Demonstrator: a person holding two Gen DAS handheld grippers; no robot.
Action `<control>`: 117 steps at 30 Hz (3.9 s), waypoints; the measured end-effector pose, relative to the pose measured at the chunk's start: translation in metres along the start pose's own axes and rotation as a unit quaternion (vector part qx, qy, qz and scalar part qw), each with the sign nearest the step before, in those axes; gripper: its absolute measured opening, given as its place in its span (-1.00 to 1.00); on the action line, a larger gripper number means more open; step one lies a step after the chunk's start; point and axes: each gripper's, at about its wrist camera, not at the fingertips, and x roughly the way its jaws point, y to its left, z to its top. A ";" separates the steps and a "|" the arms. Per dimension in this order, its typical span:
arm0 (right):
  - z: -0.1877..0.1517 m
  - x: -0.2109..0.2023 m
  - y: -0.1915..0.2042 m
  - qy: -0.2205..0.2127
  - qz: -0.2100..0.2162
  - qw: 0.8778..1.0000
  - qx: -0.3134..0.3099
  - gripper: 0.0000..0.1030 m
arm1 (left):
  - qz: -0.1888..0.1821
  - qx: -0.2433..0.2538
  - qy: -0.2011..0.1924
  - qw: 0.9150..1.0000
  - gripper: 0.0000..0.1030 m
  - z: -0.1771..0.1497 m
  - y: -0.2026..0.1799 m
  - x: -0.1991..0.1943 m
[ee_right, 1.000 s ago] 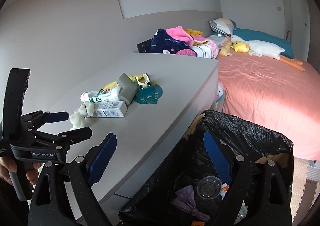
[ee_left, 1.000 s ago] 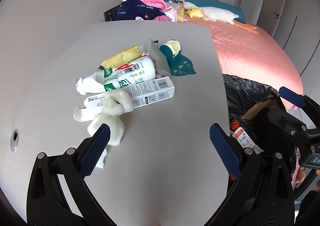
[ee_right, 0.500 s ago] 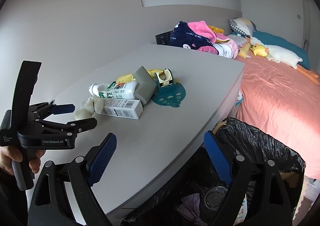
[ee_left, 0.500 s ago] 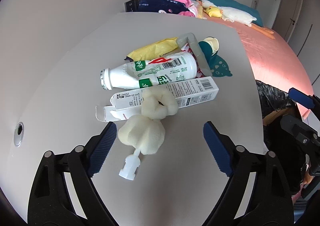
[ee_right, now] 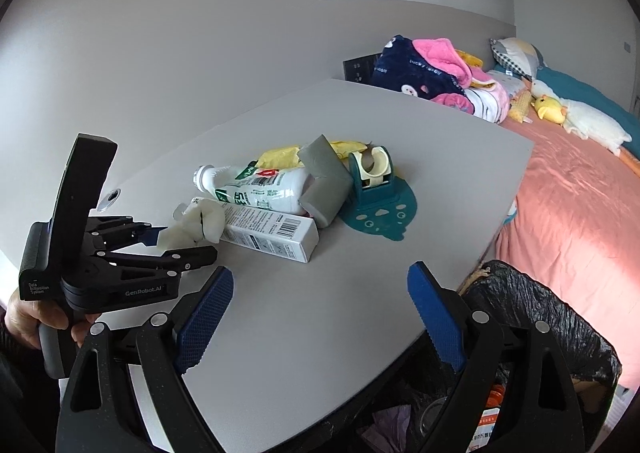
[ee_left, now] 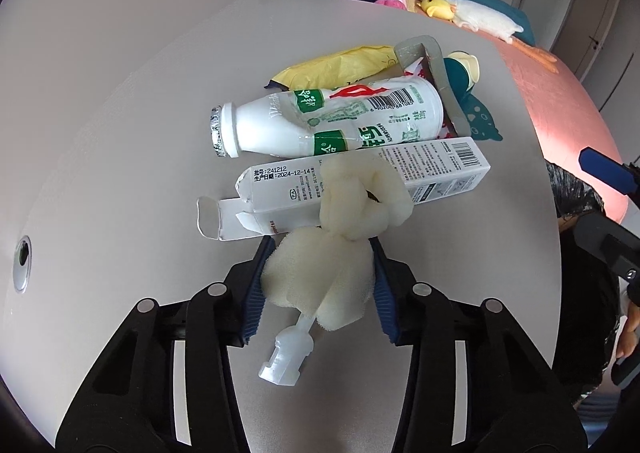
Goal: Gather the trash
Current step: 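Grasp the white foam toy with the left tool, then grasp the white-green printed box with the right tool while the left tool holds the foam toy, then carry the foam toy and printed box over the black trash bag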
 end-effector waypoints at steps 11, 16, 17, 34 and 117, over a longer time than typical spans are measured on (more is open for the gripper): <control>0.018 0.034 0.027 0.027 0.017 0.999 -0.044 0.72 | -0.017 -0.041 -0.023 0.999 -0.35 0.003 0.026 -0.028; 0.025 0.048 0.039 0.037 0.024 0.997 -0.065 0.72 | -0.012 -0.061 -0.030 0.998 -0.35 0.003 0.041 -0.038; 0.027 0.051 0.042 0.040 0.026 0.996 -0.071 0.72 | -0.010 -0.066 -0.030 0.997 -0.35 0.004 0.045 -0.038; 0.034 0.097 0.059 0.108 0.079 0.979 -0.157 0.12 | -0.012 -0.116 -0.034 0.993 -0.35 0.000 0.075 -0.048; -0.073 -0.121 -0.055 -0.021 -0.042 0.998 0.035 -0.45 | -0.082 0.077 -0.036 0.993 -0.35 -0.020 -0.156 -0.079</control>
